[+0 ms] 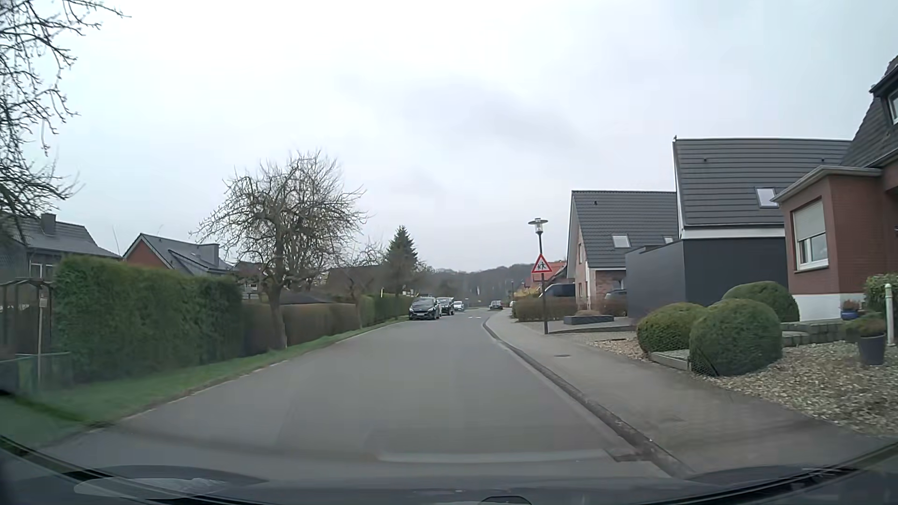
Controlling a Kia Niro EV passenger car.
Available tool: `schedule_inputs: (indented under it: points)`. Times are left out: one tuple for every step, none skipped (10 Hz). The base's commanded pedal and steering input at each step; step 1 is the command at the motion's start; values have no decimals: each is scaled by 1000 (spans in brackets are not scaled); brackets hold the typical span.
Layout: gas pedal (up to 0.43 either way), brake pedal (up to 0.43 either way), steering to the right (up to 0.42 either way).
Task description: Follow the waypoints while adhering to traffic rules and regulations
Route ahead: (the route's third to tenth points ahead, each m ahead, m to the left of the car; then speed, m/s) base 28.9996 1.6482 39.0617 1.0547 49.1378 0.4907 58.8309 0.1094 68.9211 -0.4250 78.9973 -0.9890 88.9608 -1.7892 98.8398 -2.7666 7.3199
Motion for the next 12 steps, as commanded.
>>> schedule_inputs:
  points:
    - [240, 0, -18]
    - [240, 0, -17]
    - [240, 0, -17]
    - [240, 0, -16]
    - [240, 0, -15]
    - [240, 0, -13]
    - [240, 0, -9]
    - [240, 0, -5]
    - [240, 0, -4]
    - [240, 0, -3]
    - [240, 0, -4]
    - [240, 0, -4]
